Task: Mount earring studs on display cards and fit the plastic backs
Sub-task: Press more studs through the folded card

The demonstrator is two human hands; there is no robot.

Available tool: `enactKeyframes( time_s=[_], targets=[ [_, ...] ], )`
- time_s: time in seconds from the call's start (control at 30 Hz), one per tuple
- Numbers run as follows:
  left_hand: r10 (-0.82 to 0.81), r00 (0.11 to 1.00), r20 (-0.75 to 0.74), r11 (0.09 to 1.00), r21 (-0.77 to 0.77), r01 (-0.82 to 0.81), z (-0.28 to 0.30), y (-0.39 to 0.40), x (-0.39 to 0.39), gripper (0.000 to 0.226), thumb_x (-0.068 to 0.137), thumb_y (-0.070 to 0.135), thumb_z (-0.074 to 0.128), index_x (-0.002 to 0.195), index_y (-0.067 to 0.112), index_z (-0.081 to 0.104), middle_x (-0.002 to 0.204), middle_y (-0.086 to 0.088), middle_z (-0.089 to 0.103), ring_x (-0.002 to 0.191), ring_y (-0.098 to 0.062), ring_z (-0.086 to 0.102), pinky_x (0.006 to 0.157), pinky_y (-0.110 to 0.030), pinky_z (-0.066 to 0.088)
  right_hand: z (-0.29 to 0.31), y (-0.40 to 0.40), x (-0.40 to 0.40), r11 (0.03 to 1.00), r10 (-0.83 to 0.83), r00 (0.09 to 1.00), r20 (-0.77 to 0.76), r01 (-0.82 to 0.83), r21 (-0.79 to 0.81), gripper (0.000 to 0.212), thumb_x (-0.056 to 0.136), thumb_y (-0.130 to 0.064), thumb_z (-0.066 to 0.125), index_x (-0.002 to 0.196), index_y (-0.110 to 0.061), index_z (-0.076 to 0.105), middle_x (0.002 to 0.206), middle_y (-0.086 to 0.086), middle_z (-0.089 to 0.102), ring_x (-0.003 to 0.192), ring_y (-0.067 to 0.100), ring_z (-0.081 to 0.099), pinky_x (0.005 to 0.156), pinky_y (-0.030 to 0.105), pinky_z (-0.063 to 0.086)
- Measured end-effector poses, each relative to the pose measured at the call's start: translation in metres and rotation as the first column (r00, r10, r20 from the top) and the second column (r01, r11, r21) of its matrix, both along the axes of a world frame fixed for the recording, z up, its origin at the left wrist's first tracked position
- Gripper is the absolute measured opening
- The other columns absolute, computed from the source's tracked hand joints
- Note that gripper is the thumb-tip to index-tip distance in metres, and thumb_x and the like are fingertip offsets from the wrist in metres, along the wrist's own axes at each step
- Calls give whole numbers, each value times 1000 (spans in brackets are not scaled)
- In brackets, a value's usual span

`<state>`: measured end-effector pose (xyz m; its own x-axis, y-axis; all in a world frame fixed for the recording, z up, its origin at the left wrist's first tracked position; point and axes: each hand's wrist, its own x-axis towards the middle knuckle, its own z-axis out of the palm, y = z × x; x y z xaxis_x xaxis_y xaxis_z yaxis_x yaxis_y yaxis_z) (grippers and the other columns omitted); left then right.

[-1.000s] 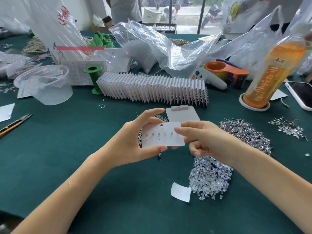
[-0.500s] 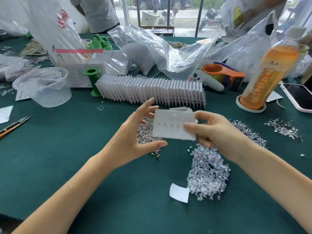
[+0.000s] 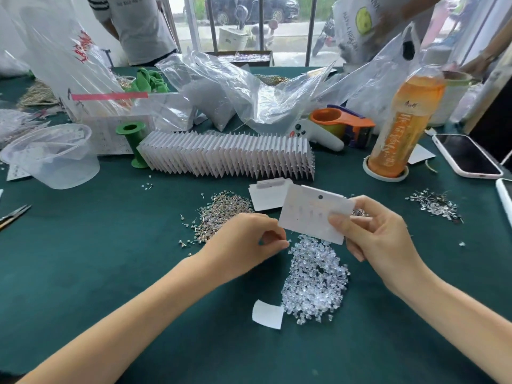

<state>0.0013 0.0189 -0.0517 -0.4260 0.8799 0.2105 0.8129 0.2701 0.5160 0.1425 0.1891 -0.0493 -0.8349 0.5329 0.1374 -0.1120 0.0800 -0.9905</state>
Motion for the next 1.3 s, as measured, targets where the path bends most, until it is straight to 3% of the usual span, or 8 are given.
enactKeyframes(
  time_s=[0.33,0.5,0.63,0.67,0.83,0.97,1.17,1.3],
  targets=[
    [12,1000,15,999,-33,-11,-3,5,3,4,80,20,72,81,23,69,76,8,65,70,-7,59,70,-30,51,-6,-1,4,998,-62,995,-82,63,14,8,83,-14,65,90,-11,62,47,-7,59,33,7,30,34,14,25],
    [-21,999,-26,1000,19,21,-7,-2,5,7,81,13,70,85,19,68,83,10,63,71,-2,57,72,-21,50,-10,-9,4,994,-66,987,-148,78,78,8,84,-10,65,88,-14,61,58,-13,67,45,-4,56,43,4,36],
    [-9,998,-62,997,74,14,-9,-3,7,12,77,6,71,80,15,65,79,10,63,68,3,54,68,-10,43,-18,-14,7,959,-77,980,-181,122,255,7,83,-26,67,90,-27,64,76,-5,72,51,23,57,41,30,35],
    [19,999,-35,994,104,-15,-9,-3,7,14,76,3,72,77,15,64,76,10,64,66,5,54,66,-6,41,-20,-14,8,938,-64,979,-194,125,324,7,85,-26,67,91,-28,64,78,-7,72,50,26,54,41,29,33],
    [141,940,310,956,203,-211,-3,-5,-2,24,78,-2,69,84,21,71,74,7,69,63,-1,57,62,-14,44,-25,-14,9,753,96,946,-309,134,644,11,89,-21,62,100,-22,60,68,-5,66,45,5,45,45,7,31],
    [19,783,622,941,253,-224,8,-4,2,12,81,4,70,81,15,73,76,5,72,72,-5,64,68,-13,48,-27,-17,8,518,243,902,-358,191,834,7,90,-17,61,96,-19,57,66,1,69,54,6,50,54,10,38],
    [-137,633,762,972,227,-64,14,-7,15,8,71,19,72,79,18,75,79,3,73,74,-6,66,70,-14,49,-25,-20,11,243,329,887,-324,252,937,9,95,-11,53,98,-19,57,83,-3,73,64,13,66,52,22,43],
    [-204,585,785,971,237,20,13,-8,19,10,73,12,72,83,14,74,82,-1,73,77,-9,67,70,-16,51,-23,-22,13,97,309,902,-302,286,953,22,95,-11,55,86,-14,75,81,1,73,58,17,63,51,22,38]
  ],
)
